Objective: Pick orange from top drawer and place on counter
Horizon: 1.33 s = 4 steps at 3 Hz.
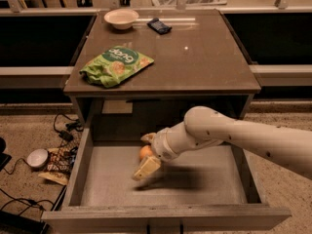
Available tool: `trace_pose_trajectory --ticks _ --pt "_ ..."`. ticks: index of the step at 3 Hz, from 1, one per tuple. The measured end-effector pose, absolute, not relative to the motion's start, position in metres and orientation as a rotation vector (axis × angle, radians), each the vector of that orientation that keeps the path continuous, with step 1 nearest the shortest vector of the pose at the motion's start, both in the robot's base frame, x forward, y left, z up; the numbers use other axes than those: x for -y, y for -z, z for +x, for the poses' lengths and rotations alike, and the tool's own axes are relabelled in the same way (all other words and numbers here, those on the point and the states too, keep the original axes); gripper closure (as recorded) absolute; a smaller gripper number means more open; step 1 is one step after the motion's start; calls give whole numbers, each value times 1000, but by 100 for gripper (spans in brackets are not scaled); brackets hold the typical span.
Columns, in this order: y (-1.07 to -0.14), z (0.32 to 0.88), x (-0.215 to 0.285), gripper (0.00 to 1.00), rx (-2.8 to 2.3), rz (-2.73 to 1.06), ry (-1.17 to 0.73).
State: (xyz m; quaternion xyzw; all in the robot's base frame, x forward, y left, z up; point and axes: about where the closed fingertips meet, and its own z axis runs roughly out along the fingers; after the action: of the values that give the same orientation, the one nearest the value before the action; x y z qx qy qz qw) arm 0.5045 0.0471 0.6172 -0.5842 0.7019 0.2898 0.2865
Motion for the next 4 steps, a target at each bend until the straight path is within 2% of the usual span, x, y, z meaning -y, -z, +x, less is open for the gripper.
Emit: trace_pose_trajectory --ticks 3,4 --pt "-616 502 -51 88 -1872 -1570 -783" --pt "-615 501 -52 100 -1871 -1572 -785"
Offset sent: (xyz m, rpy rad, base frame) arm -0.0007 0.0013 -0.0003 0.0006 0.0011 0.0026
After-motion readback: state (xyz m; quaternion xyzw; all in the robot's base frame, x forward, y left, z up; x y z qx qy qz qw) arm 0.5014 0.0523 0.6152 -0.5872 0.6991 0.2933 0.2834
